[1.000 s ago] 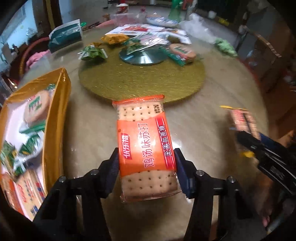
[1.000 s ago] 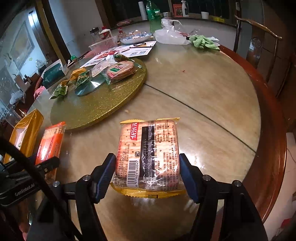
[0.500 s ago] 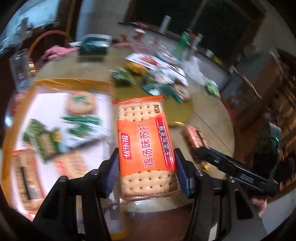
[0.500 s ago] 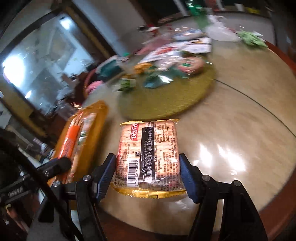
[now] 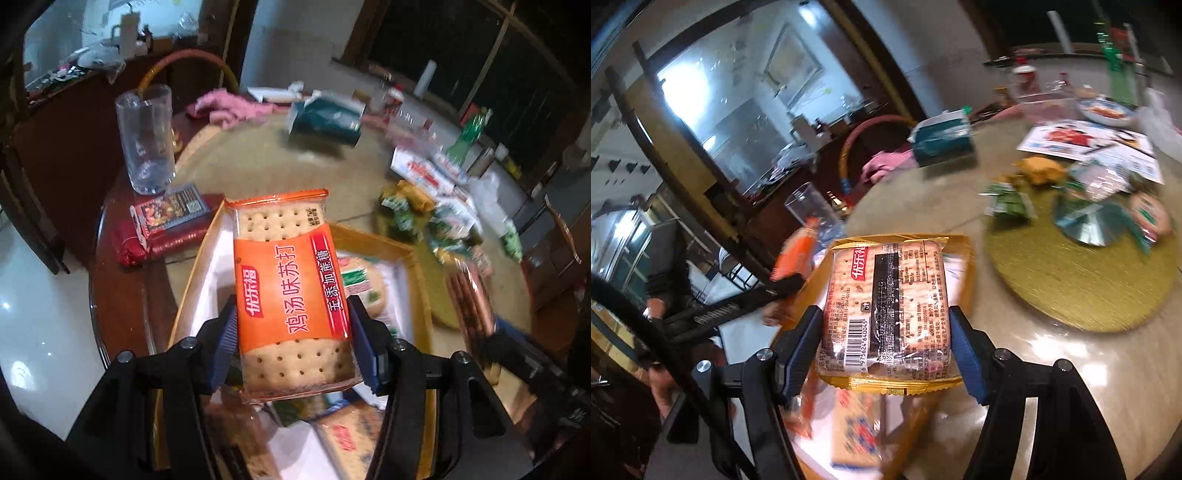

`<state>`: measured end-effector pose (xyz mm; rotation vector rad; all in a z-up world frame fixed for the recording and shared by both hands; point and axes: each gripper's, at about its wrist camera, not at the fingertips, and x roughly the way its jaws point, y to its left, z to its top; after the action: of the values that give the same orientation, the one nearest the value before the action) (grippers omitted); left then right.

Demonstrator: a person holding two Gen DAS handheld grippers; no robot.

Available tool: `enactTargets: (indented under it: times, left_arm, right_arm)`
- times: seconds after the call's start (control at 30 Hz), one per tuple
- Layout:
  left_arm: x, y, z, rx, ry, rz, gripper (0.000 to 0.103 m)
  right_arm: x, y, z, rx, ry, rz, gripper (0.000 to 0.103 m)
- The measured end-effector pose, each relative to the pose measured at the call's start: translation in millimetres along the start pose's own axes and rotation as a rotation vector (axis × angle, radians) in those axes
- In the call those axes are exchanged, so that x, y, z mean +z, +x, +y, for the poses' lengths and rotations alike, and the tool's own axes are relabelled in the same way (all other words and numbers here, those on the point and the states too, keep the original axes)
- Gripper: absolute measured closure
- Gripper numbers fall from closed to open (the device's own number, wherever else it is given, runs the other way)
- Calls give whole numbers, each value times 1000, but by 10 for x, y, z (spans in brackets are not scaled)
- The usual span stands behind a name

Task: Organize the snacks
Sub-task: 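Carry both cracker packs into the gold tray and open both tools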

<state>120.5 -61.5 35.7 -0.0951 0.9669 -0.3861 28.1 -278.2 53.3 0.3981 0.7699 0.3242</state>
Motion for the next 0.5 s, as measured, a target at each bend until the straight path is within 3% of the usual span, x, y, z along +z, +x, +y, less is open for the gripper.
enactTargets:
  times: [0.13,0.27,0.5]
  left_arm:
    - [10,220,72,-17,15,68,45]
    - [48,374,132,15,22,124,45]
    - [142,571,268,20,11,199,45]
  right_arm:
    - [104,410,56,-35,-1,55,35]
    - [120,721,31,-77,2,91,35]
    - [131,1004,37,-139,-6,128,35]
